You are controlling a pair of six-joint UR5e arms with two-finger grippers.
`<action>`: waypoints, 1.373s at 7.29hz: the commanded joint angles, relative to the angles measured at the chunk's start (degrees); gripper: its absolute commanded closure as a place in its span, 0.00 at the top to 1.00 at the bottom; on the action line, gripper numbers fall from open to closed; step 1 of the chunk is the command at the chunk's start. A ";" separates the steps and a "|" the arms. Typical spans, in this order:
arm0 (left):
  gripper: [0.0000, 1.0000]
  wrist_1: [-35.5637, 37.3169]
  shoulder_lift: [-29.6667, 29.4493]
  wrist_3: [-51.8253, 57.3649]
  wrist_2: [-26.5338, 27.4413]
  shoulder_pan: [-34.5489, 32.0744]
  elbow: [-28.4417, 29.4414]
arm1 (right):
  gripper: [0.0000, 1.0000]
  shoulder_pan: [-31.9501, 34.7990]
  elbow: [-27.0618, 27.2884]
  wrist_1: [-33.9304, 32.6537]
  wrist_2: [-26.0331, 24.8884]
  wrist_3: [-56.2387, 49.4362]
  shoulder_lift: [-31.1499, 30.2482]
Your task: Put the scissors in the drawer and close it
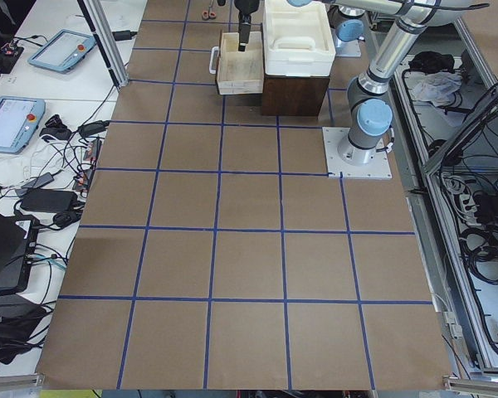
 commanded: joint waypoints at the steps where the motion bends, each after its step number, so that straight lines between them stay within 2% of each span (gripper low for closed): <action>1: 1.00 0.00 0.00 0.00 0.00 0.09 0.00 | 1.00 0.00 0.00 -0.35 0.16 0.00 -0.08; 10: 1.00 -0.35 0.09 0.09 0.00 0.17 0.00 | 1.00 0.35 0.00 0.00 0.69 -1.06 -0.52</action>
